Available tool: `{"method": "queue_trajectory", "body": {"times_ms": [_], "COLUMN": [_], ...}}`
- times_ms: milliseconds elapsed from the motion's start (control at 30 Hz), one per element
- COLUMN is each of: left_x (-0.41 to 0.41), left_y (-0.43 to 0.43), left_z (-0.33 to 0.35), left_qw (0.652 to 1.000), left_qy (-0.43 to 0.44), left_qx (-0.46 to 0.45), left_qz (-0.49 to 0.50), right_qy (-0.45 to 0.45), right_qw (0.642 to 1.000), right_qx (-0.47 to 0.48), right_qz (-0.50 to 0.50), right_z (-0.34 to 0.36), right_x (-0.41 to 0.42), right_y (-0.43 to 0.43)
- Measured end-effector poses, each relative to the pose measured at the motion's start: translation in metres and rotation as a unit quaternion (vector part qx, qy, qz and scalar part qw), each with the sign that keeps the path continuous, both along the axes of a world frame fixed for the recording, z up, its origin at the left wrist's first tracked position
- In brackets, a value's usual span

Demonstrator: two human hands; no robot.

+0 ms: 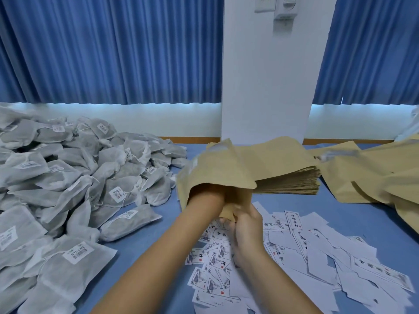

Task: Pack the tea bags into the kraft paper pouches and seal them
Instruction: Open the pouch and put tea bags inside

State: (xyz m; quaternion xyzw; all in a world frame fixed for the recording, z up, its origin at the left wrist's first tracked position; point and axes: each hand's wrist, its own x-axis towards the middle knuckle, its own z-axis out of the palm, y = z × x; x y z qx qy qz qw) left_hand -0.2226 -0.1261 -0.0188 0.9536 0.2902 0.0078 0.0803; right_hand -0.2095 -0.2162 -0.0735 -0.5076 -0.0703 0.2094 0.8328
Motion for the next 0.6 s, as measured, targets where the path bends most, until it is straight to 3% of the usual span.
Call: {"method": "queue_trajectory", "body": {"times_ms": [67, 133, 167, 200, 267, 300, 367, 433, 467, 533, 567, 600], "left_x": [-0.027, -0.059, -0.070, -0.079, -0.083, -0.081, -0.075, -0.069, -0.068, -0.068, -0.069, -0.070], "left_y": [-0.016, -0.022, -0.020, -0.014, 0.002, 0.009, 0.017, 0.023, 0.024, 0.027, 0.029, 0.030], "left_z": [0.006, 0.005, 0.000, -0.005, -0.015, -0.022, -0.036, -0.049, -0.053, -0.061, -0.063, -0.064], "left_qw": [0.970, 0.877, 0.836, 0.827, 0.858, 0.878, 0.907, 0.910, 0.906, 0.901, 0.900, 0.896], "left_qy": [-0.210, -0.406, -0.482, -0.515, -0.504, -0.477, -0.421, -0.413, -0.421, -0.420, -0.420, -0.428], "left_qx": [0.082, 0.206, 0.235, 0.222, 0.091, 0.027, -0.001, -0.015, -0.051, -0.106, -0.115, -0.120], "left_qz": [-0.090, -0.152, -0.113, -0.049, 0.033, 0.029, -0.013, -0.021, -0.018, -0.021, -0.022, -0.023], "right_qy": [-0.009, -0.009, -0.007, -0.008, -0.036, -0.060, -0.110, -0.205, -0.274, -0.380, -0.405, -0.413], "right_qw": [0.999, 0.996, 0.995, 0.994, 0.988, 0.979, 0.948, 0.918, 0.888, 0.767, 0.712, 0.685], "right_qx": [0.002, 0.025, 0.025, 0.012, -0.033, -0.059, -0.115, -0.233, -0.330, -0.517, -0.573, -0.601], "right_qz": [0.037, 0.084, 0.099, 0.107, 0.148, 0.188, 0.275, 0.247, 0.164, 0.010, -0.004, 0.002], "right_z": [0.004, 0.010, 0.014, 0.018, 0.022, 0.024, 0.024, 0.019, 0.013, -0.001, -0.010, -0.018], "right_x": [0.003, 0.009, 0.013, 0.018, 0.030, 0.034, 0.042, 0.051, 0.059, 0.073, 0.078, 0.083], "right_y": [-0.003, -0.005, -0.008, -0.012, -0.023, -0.029, -0.040, -0.043, -0.044, -0.045, -0.045, -0.044]}}
